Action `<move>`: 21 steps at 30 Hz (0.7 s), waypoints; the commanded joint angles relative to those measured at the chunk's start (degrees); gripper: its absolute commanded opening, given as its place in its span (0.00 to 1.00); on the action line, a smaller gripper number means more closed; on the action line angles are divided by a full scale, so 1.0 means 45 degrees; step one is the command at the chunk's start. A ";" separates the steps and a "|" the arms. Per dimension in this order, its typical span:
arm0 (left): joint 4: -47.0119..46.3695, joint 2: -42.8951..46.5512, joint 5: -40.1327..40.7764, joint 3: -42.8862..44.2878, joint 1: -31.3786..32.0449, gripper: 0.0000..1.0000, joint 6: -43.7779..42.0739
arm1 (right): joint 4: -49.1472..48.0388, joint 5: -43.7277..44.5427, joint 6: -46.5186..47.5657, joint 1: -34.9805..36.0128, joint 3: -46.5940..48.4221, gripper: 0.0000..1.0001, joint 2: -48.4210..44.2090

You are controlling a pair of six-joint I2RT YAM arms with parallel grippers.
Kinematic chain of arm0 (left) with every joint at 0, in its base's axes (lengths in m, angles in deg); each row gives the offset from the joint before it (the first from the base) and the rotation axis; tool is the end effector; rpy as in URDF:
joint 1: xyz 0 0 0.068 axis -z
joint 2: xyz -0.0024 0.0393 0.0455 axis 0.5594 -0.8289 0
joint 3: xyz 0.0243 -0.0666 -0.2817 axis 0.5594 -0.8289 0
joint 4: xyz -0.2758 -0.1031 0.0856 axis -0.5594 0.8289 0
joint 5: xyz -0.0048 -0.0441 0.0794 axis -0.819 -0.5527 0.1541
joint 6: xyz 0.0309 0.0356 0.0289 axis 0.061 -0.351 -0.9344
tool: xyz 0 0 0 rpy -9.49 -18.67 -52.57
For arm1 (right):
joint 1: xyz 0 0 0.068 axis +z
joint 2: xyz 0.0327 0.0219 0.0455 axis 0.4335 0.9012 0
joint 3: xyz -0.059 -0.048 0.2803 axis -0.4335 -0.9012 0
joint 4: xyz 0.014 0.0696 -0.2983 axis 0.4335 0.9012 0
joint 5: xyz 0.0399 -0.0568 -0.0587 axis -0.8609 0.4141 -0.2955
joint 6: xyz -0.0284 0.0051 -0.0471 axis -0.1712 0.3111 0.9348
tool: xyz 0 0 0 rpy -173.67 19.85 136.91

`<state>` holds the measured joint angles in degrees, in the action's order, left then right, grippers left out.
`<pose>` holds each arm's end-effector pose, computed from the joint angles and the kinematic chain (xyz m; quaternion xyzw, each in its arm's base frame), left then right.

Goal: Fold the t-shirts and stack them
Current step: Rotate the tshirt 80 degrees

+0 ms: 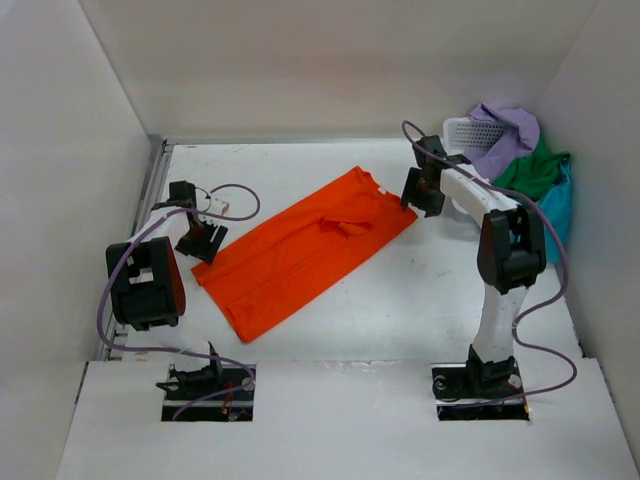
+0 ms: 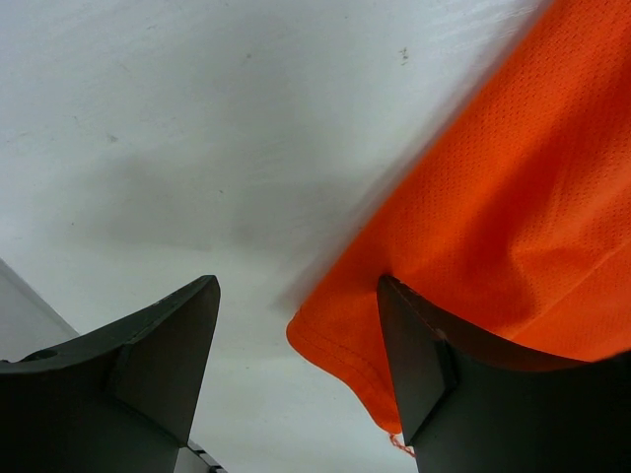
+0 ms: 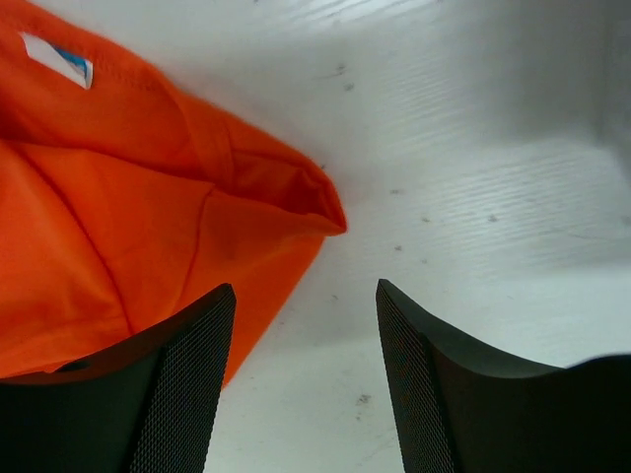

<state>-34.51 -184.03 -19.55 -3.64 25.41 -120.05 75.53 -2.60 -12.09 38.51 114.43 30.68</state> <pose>0.3596 0.0541 0.1641 0.1877 0.9697 0.0474 0.1489 0.4669 0.1000 0.2208 0.1528 0.9604 0.0040 0.2329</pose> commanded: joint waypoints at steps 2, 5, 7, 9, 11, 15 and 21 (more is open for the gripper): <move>-0.0453 0.0083 0.0129 -0.0076 -0.0033 0.64 0.0118 | 0.0139 -0.1185 -0.0476 0.0188 0.0801 0.64 0.1109; -0.0472 0.0200 0.0090 -0.0135 -0.0013 0.64 0.0137 | 0.1192 -0.1733 -0.0379 0.0149 0.2265 0.65 0.2262; -0.0473 0.0278 0.0090 -0.0135 -0.0071 0.64 0.0196 | 0.1701 -0.1774 -0.0261 0.0130 0.2911 0.63 0.2654; -0.0395 0.0395 0.0109 -0.0154 -0.0110 0.64 0.0235 | 0.2074 -0.1891 -0.0144 0.0032 0.3362 0.60 0.2928; -0.0336 0.0473 0.0109 -0.0155 -0.0130 0.64 0.0235 | 0.2677 -0.2279 0.0031 -0.0104 0.3985 0.52 0.3338; -0.0316 0.0552 0.0148 -0.0096 -0.0149 0.64 0.0255 | 0.3578 -0.2692 0.0286 -0.0300 0.5392 0.04 0.4178; 0.0073 0.0649 -0.0027 0.0041 -0.0131 0.64 0.0372 | 0.4202 -0.2107 0.0150 -0.0320 1.0749 0.00 0.6866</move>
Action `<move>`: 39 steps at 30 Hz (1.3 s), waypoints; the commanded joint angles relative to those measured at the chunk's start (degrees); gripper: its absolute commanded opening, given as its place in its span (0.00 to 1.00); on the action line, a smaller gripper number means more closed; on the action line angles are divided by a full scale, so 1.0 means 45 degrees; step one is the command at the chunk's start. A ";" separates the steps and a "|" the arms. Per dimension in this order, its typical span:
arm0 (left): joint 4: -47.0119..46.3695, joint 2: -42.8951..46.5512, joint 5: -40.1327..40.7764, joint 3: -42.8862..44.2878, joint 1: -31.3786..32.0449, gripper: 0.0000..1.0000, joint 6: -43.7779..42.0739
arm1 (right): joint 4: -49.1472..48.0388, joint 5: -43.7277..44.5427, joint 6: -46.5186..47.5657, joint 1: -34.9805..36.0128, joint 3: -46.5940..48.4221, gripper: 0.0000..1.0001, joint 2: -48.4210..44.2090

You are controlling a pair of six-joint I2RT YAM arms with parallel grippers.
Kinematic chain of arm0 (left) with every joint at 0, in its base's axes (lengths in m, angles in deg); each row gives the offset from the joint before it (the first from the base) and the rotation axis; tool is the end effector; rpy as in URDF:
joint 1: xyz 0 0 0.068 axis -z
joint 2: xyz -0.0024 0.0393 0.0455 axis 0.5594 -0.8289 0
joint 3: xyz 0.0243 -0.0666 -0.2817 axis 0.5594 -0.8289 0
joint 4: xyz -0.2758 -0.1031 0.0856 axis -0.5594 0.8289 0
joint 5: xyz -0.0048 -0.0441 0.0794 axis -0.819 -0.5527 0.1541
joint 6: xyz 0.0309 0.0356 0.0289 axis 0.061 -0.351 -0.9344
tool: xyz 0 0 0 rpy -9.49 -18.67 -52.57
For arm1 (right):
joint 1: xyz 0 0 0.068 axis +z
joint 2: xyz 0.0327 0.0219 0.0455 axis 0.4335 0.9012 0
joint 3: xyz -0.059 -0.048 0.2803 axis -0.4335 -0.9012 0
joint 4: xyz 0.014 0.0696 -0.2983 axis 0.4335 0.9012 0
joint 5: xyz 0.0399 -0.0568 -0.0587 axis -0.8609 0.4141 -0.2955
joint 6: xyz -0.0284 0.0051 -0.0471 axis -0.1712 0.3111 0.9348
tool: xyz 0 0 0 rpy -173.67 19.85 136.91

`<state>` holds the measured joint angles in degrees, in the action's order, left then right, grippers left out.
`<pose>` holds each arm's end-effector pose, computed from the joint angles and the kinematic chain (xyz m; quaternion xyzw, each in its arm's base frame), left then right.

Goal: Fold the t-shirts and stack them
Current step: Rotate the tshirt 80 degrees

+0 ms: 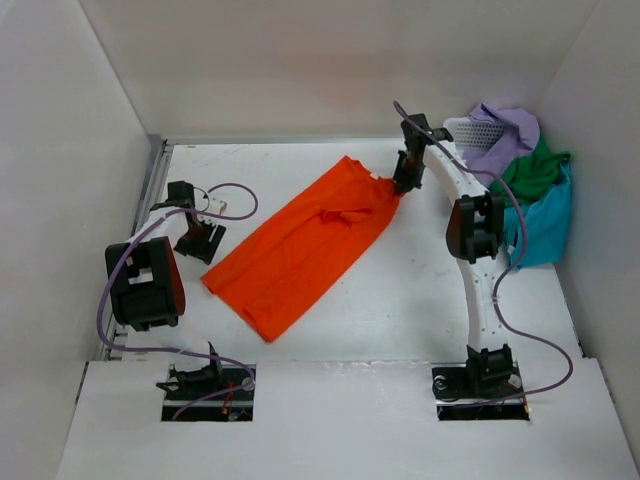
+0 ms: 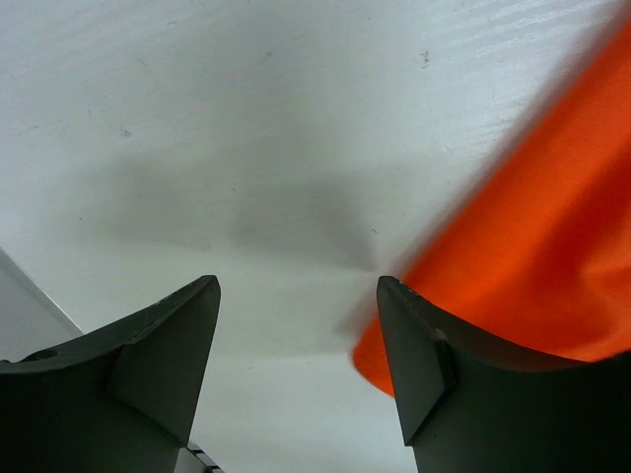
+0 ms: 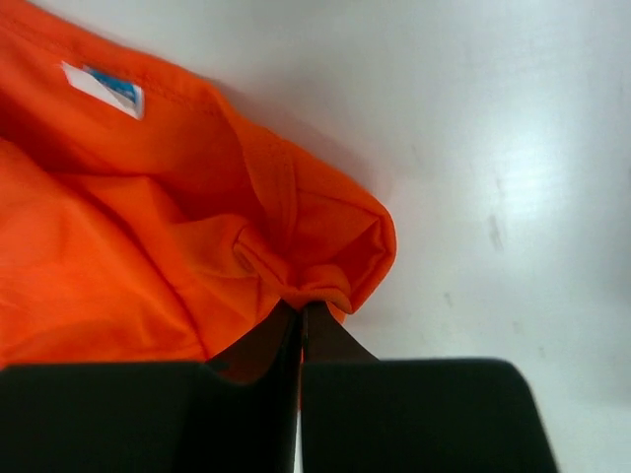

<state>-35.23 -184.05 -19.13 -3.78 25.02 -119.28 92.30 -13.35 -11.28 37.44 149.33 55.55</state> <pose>0.3599 0.0569 0.1636 0.1772 0.9709 0.0520 0.1524 0.5553 0.1165 0.1952 0.1373 0.9771 0.0669 0.1482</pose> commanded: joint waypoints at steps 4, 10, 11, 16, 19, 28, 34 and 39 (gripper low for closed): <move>0.0663 0.0888 -0.0509 0.0070 0.0483 0.64 0.0261 | -0.0064 -0.0397 -0.0849 -0.0160 0.7418 0.02 0.3922; 0.0899 0.0811 -0.1466 0.0187 0.1870 0.64 0.0417 | -0.4402 -0.1299 -0.1242 -0.0024 0.4598 0.60 0.2252; 0.0918 0.0772 -0.1545 0.0206 0.2007 0.64 0.0455 | -0.4462 -0.1143 -0.1183 0.0015 0.3934 0.62 0.1647; 0.0762 0.0674 -0.1819 -0.0203 0.2223 0.63 0.0924 | -0.5943 0.0768 -0.0656 0.0717 -0.2992 0.67 -0.3701; 0.0548 0.1024 -0.1819 -0.0982 0.2184 0.63 0.0983 | -0.7349 0.1805 -0.1005 0.1459 -0.7290 0.69 -0.6885; 0.0040 0.2040 -0.2189 -0.2215 0.2477 0.64 0.1237 | -0.9461 0.1318 -0.4790 0.6377 -1.5111 0.69 -1.0741; -0.0155 0.2177 -0.2385 -0.2624 0.2418 0.63 0.1277 | -1.0888 0.1319 -0.8229 0.9310 -1.6775 0.68 -1.0489; -0.0741 0.2665 -0.2269 -0.3192 0.1873 0.63 0.1354 | -1.1552 0.1260 -1.0516 1.1224 -1.6464 0.67 -0.9494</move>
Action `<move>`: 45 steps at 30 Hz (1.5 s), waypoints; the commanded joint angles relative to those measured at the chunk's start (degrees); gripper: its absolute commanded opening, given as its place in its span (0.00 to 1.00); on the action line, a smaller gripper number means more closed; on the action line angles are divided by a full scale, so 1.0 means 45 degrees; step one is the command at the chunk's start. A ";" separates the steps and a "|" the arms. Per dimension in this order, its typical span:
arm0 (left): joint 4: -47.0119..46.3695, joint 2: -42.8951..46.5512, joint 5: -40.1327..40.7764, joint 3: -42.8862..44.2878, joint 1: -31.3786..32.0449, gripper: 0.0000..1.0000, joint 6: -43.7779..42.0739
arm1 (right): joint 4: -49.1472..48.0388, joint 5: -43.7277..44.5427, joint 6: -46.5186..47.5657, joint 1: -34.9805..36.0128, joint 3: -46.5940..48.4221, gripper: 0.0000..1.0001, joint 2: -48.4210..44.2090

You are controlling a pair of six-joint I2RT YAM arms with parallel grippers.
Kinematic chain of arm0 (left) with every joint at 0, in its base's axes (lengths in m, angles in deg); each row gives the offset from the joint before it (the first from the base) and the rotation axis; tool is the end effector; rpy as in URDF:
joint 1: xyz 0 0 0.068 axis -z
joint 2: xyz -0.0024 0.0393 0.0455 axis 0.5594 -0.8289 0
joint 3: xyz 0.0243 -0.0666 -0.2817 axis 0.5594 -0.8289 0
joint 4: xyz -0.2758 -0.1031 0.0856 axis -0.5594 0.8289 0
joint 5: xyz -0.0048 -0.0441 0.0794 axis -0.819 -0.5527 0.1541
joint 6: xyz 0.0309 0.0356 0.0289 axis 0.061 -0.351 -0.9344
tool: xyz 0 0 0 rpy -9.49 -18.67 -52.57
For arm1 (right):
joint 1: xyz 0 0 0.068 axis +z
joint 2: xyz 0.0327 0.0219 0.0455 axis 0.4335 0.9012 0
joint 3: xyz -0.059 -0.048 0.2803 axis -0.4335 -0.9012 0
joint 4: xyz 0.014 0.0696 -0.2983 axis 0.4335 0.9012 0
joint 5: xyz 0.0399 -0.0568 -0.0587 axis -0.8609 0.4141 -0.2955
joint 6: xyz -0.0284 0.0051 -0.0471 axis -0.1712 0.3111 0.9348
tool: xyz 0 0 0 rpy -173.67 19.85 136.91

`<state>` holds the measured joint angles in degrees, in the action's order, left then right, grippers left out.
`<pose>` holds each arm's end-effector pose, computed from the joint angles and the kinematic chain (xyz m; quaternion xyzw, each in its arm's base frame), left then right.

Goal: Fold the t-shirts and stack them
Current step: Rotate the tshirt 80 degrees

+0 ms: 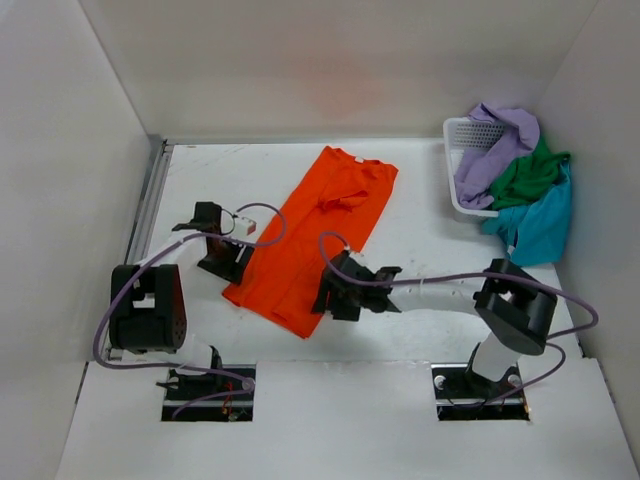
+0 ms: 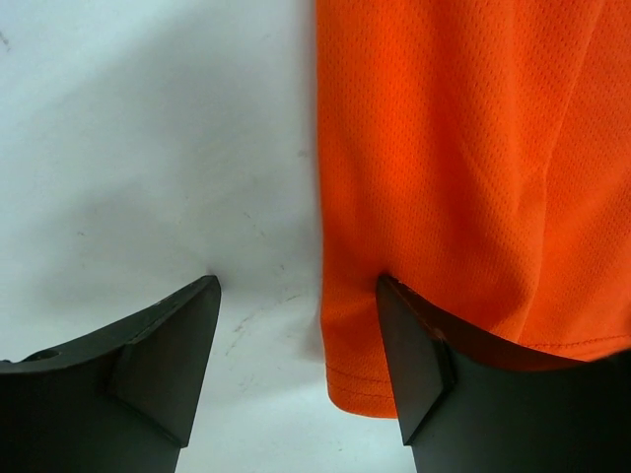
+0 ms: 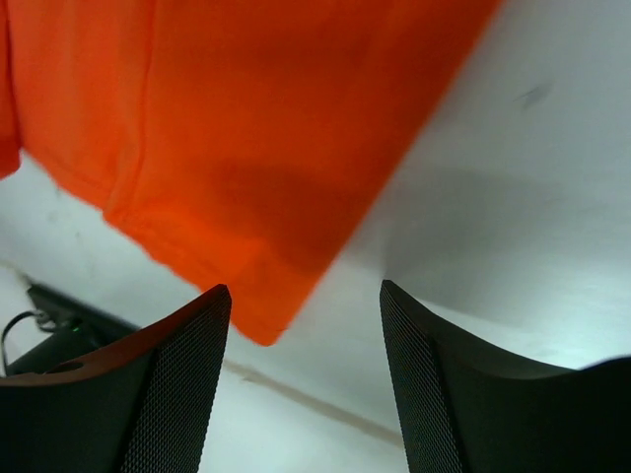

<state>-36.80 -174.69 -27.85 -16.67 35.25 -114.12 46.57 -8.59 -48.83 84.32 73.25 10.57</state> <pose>0.3063 -0.0123 0.1487 0.2305 0.9594 -0.0461 0.1561 0.1881 0.3044 0.1493 0.0659 0.9555 0.2401 0.1585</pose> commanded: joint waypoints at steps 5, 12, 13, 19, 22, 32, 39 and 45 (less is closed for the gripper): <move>-0.1035 0.1153 -0.0311 -0.0482 -0.1357 0.63 0.0208 | -0.1723 -0.0012 -0.3694 0.1939 0.0776 0.66 0.1907; -0.0978 0.2616 -0.0291 -0.0560 -0.1534 0.66 0.0013 | -0.3206 0.0375 -0.5530 0.2254 -0.0080 0.46 0.2594; -0.0940 0.2792 -0.0291 -0.0561 -0.1554 0.66 -0.0026 | -0.3305 0.0532 -0.5727 0.2215 -0.0277 0.42 0.2516; -0.0822 0.4080 0.0002 -0.0541 -0.1632 0.66 -0.0436 | -0.3618 0.0885 -0.5944 0.1863 -0.1390 0.00 0.1872; -0.0802 0.5057 -0.0076 -0.0541 -0.1438 0.67 -0.0825 | -0.3696 0.0944 -0.5924 0.1805 -0.2287 0.00 0.1073; 0.0465 0.8281 0.0255 -0.0306 0.4026 0.75 -0.5315 | -0.1631 0.1334 -0.5807 0.1531 -0.6819 0.00 -0.4471; 0.1033 0.8633 0.1680 -0.1515 0.8071 0.72 -0.7212 | 0.3327 0.2193 -0.4560 0.1395 -0.7935 0.27 -0.9918; 0.0858 0.9921 0.1507 -0.2357 0.8603 0.70 -0.7001 | 0.5831 0.2524 -0.3326 0.2095 -0.6338 0.42 -1.2017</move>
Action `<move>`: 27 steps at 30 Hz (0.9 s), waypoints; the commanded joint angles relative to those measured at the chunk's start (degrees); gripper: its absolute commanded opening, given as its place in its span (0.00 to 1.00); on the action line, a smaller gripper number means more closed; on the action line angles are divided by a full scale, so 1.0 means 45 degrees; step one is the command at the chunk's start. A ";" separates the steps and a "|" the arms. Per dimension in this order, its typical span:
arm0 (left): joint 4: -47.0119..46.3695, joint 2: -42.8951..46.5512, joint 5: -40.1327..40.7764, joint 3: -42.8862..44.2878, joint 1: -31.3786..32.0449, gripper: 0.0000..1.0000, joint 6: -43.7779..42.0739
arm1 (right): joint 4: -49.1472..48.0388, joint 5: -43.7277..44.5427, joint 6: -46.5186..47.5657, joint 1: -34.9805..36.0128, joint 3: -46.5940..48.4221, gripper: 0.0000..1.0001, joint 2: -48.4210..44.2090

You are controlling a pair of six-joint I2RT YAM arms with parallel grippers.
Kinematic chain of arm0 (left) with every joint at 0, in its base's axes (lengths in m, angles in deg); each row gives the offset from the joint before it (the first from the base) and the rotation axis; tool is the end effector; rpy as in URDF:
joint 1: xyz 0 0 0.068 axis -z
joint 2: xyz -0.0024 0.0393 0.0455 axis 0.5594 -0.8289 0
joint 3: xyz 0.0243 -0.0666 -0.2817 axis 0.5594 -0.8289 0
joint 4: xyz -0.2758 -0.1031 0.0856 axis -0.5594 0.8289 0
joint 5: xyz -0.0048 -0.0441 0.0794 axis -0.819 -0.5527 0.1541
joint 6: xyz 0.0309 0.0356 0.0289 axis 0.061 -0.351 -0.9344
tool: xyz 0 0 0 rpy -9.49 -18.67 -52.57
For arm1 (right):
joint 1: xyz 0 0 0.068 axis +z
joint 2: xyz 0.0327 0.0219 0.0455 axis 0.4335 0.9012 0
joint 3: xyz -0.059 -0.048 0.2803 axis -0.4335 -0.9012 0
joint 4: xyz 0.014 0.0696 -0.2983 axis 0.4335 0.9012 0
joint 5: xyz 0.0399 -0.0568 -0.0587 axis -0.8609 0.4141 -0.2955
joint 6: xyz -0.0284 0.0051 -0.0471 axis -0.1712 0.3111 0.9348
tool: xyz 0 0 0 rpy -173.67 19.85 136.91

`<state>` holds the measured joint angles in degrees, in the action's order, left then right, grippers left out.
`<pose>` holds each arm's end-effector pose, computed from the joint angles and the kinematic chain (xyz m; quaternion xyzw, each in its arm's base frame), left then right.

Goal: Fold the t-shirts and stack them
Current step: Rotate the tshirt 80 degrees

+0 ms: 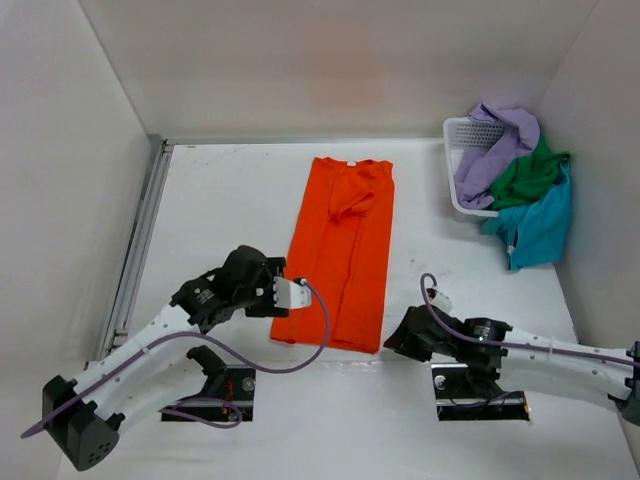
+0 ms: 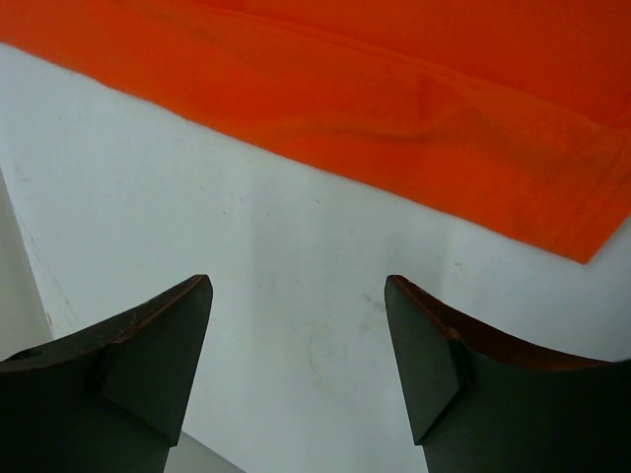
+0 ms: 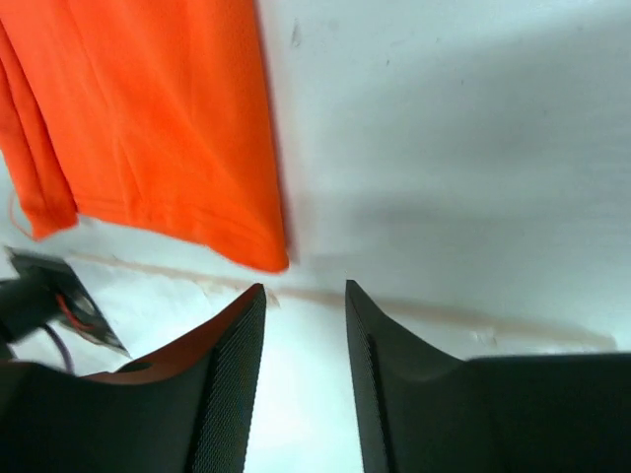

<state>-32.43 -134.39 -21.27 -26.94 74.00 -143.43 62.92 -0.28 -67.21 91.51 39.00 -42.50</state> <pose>0.1556 -0.1324 0.2507 0.6859 0.6321 0.0247 0.3598 0.0741 0.1465 0.1470 0.1796 0.9301 0.2698 0.1727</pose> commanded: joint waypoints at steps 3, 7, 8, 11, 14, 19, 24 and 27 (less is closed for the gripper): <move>-0.0308 0.1726 -0.0345 0.0022 -0.0631 0.71 0.1050 | 0.2769 0.1809 0.0582 0.1492 0.3379 0.39 0.1293; -0.0446 0.2118 -0.1067 0.0218 -0.2173 0.73 0.3221 | 0.0627 0.2088 0.1537 0.1711 0.6019 0.39 0.4457; -0.0446 0.2254 -0.1282 0.0199 -0.2506 0.73 0.3573 | -0.0366 0.1854 0.1810 0.1691 0.6507 0.39 0.5373; -0.0504 0.2587 -0.1441 0.0121 -0.3113 0.73 0.4452 | -0.2206 0.0919 0.2377 0.1166 0.7504 0.44 0.7425; -0.0602 0.2938 -0.1499 0.0062 -0.3776 0.74 0.5118 | -0.3516 -0.0292 0.2826 0.1007 0.8753 0.46 0.9691; -0.0602 0.3330 -0.1792 -0.0094 -0.4540 0.74 0.5568 | -0.4263 -0.1428 0.2888 0.1007 1.0281 0.48 1.2158; -0.0505 0.3447 -0.1949 0.0081 -0.4541 0.74 0.5842 | -0.3854 -0.1605 0.2789 0.1007 1.0477 0.49 1.2804; -0.0621 0.3467 -0.1968 0.0082 -0.4405 0.75 0.5862 | -0.3561 -0.1721 0.2789 0.1007 1.0516 0.50 1.3096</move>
<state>-32.78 -119.53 -28.40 -27.75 53.67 -118.91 47.62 -6.66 -55.17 95.88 83.78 15.38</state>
